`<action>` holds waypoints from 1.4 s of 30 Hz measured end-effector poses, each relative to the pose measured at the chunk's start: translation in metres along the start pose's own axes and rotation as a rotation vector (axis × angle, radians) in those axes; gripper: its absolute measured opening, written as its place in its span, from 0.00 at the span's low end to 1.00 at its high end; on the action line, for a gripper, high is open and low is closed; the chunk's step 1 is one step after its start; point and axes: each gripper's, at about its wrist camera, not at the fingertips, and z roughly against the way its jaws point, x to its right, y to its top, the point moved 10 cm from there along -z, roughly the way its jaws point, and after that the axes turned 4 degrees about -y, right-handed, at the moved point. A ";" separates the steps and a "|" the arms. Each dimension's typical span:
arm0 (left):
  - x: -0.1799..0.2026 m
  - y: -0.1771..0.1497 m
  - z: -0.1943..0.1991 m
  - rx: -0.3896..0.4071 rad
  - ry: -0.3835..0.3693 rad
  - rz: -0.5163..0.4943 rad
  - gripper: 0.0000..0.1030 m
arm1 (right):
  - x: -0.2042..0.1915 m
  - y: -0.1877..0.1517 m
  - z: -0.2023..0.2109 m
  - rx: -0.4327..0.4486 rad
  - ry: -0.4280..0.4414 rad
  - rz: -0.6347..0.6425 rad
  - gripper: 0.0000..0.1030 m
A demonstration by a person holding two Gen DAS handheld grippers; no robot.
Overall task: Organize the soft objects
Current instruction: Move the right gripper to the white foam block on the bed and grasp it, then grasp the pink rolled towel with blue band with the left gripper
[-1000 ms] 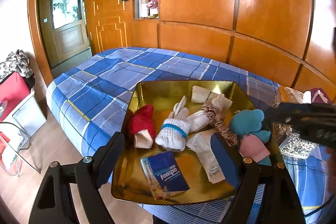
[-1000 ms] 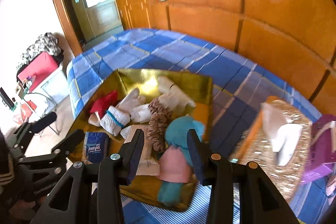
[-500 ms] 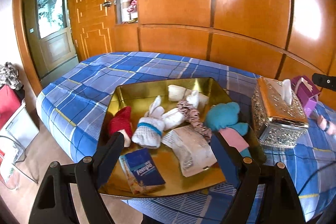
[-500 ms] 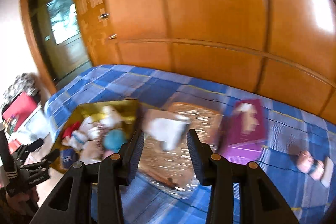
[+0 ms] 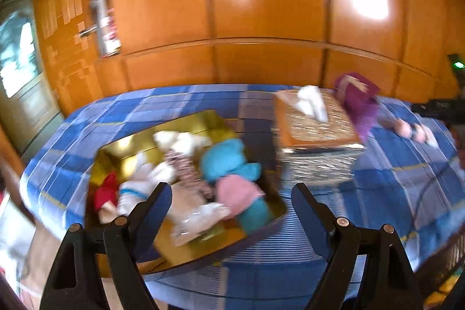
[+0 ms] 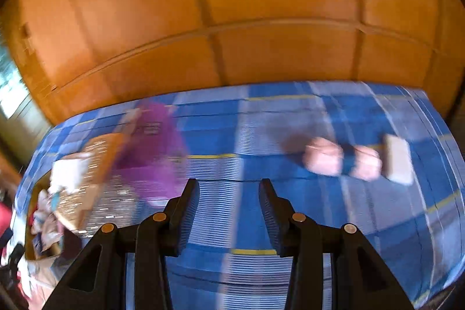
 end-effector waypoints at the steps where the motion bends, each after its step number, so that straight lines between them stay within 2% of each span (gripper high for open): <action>1: 0.013 0.002 -0.001 0.000 -0.025 -0.031 0.82 | 0.019 0.000 -0.002 -0.007 -0.023 -0.030 0.41; 3: 0.039 0.005 -0.004 -0.001 -0.068 -0.094 0.82 | 0.052 -0.001 -0.005 -0.020 -0.060 -0.083 0.45; 4: 0.048 0.007 -0.005 -0.002 -0.085 -0.117 0.82 | 0.068 -0.001 -0.007 -0.023 -0.078 -0.111 0.52; 6: 0.068 0.010 -0.010 -0.005 -0.124 -0.163 0.82 | 0.113 -0.001 -0.008 -0.036 -0.125 -0.200 0.58; 10: 0.110 0.013 -0.018 -0.022 -0.203 -0.244 0.82 | 0.193 -0.003 -0.008 -0.052 -0.217 -0.346 0.59; 15: 0.155 0.010 -0.031 -0.060 -0.273 -0.340 0.82 | 0.249 -0.003 -0.025 -0.107 -0.285 -0.425 0.59; 19: 0.186 0.011 -0.040 -0.081 -0.315 -0.392 0.82 | 0.270 0.002 -0.048 -0.139 -0.325 -0.448 0.60; 22: 0.206 0.013 -0.044 -0.091 -0.340 -0.419 0.82 | 0.278 0.008 -0.069 -0.165 -0.374 -0.431 0.69; 24: 0.218 0.014 -0.046 -0.095 -0.348 -0.437 0.82 | 0.279 0.010 -0.085 -0.197 -0.393 -0.395 0.71; 28: 0.239 0.016 -0.052 -0.109 -0.368 -0.465 0.84 | 0.280 0.007 -0.111 -0.257 -0.420 -0.328 0.71; 34: 0.269 0.018 -0.065 -0.139 -0.393 -0.501 0.85 | 0.296 0.001 -0.127 -0.287 -0.433 -0.315 0.71; 35: 0.273 0.018 -0.068 -0.144 -0.396 -0.506 0.85 | 0.297 -0.002 -0.129 -0.290 -0.426 -0.316 0.70; 36: 0.277 0.019 -0.070 -0.149 -0.396 -0.510 0.85 | 0.297 -0.006 -0.132 -0.305 -0.399 -0.317 0.62; 37: 0.282 0.021 -0.074 -0.154 -0.393 -0.514 0.85 | 0.298 -0.006 -0.130 -0.302 -0.406 -0.302 0.53; 42: 0.312 0.033 -0.089 -0.160 -0.370 -0.565 0.85 | 0.298 -0.013 -0.114 -0.337 -0.453 -0.271 0.53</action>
